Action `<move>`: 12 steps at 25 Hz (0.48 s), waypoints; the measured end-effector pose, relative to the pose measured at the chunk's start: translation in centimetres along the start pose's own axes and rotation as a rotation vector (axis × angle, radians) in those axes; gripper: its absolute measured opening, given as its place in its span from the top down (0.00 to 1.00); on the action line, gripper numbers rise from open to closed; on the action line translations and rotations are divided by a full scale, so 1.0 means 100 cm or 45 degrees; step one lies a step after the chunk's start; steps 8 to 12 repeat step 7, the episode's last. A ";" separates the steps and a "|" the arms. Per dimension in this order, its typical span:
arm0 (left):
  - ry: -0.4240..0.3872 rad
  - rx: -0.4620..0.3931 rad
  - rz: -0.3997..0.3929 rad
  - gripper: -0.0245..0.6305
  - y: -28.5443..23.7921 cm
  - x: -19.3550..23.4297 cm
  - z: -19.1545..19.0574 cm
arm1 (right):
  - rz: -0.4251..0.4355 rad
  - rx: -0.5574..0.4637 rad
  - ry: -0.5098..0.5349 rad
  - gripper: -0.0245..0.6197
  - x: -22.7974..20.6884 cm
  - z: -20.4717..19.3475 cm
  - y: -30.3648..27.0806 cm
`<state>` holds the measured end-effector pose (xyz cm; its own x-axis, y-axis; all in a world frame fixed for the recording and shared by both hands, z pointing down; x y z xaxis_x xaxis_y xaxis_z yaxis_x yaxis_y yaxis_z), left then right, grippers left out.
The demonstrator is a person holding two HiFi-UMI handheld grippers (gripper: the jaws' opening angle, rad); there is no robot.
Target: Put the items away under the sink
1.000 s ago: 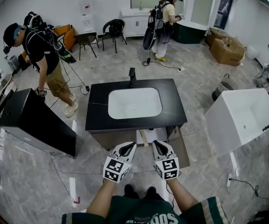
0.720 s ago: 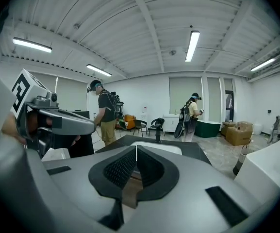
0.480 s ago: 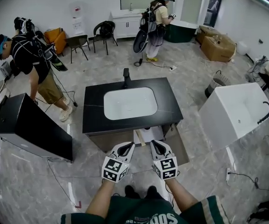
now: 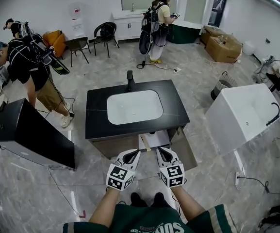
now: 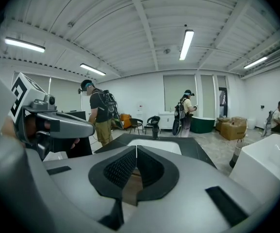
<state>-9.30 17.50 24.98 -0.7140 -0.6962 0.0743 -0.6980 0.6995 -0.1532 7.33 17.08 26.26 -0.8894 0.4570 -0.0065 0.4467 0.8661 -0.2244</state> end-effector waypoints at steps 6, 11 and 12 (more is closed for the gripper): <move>0.005 0.005 -0.010 0.95 0.002 0.002 0.001 | -0.001 0.005 -0.006 0.90 0.005 0.002 -0.001; 0.006 0.006 -0.010 0.95 0.003 0.003 0.001 | -0.002 0.007 -0.007 0.90 0.005 0.003 -0.001; 0.006 0.006 -0.010 0.95 0.003 0.003 0.001 | -0.002 0.007 -0.007 0.90 0.005 0.003 -0.001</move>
Point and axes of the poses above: the fingertips, and each gripper's own axes: y backward along the fingers, x to its left, z out of its top, the point moved 7 cm from there along y, backward along the fingers, and after that the axes turned 5 degrees about -x, right-handed, at the moved point
